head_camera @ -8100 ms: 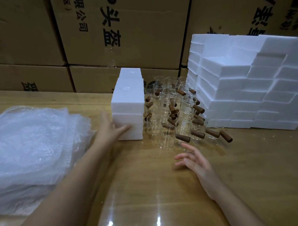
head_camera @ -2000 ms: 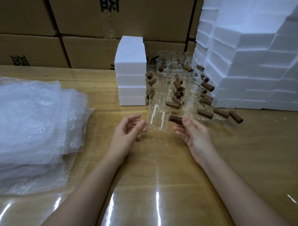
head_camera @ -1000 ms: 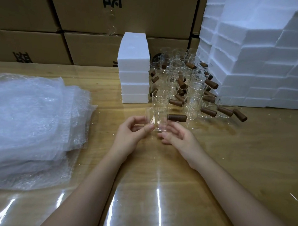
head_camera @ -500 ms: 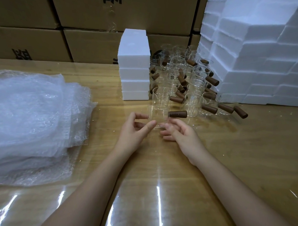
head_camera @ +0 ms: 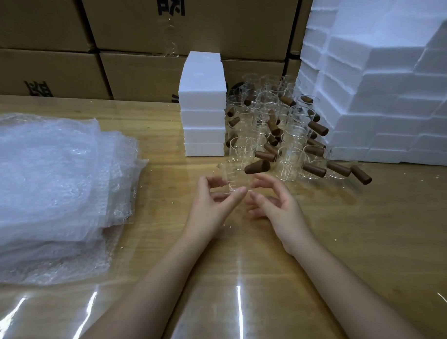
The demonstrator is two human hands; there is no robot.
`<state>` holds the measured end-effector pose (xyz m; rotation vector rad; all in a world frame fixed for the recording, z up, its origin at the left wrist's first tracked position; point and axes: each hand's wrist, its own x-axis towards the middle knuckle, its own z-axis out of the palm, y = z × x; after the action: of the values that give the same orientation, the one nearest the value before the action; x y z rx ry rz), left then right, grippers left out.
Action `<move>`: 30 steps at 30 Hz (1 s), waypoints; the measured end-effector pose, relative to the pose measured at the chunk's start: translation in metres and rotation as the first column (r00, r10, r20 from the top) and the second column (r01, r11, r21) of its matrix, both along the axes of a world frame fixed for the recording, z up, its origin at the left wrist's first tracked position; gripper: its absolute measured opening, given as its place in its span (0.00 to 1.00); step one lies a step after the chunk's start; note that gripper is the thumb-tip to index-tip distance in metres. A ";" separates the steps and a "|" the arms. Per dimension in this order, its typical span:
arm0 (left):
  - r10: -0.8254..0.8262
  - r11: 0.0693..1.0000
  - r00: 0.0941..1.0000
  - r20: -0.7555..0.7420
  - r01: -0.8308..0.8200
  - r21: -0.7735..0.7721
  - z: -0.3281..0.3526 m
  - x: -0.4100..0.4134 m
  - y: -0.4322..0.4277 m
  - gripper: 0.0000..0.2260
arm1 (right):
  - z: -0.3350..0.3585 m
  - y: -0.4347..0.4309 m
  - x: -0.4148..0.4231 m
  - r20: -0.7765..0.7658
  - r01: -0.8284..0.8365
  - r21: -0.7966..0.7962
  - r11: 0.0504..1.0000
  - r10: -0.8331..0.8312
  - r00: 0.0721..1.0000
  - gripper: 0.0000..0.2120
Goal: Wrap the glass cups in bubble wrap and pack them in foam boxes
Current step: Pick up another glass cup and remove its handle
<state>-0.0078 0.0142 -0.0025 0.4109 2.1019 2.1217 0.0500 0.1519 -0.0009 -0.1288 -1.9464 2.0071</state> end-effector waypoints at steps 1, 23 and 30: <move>-0.001 0.999 0.999 0.034 0.000 0.042 0.001 0.001 0.001 0.23 | 0.001 0.001 0.000 -0.006 -0.008 -0.028 1.000 0.008 1.000 0.15; -0.225 0.903 0.942 0.249 0.106 0.415 0.001 -0.007 -0.003 0.07 | 0.006 0.001 0.000 0.064 -0.039 -0.145 0.989 0.049 0.997 0.10; -0.086 0.953 0.983 0.160 0.035 0.300 0.000 -0.002 0.001 0.03 | 0.005 -0.001 -0.002 0.115 0.011 -0.149 0.989 0.007 0.993 0.11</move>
<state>-0.0097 0.0150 -0.0023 0.3050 1.6636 2.3484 0.0478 0.1513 0.0045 -0.2898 -1.8590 2.1883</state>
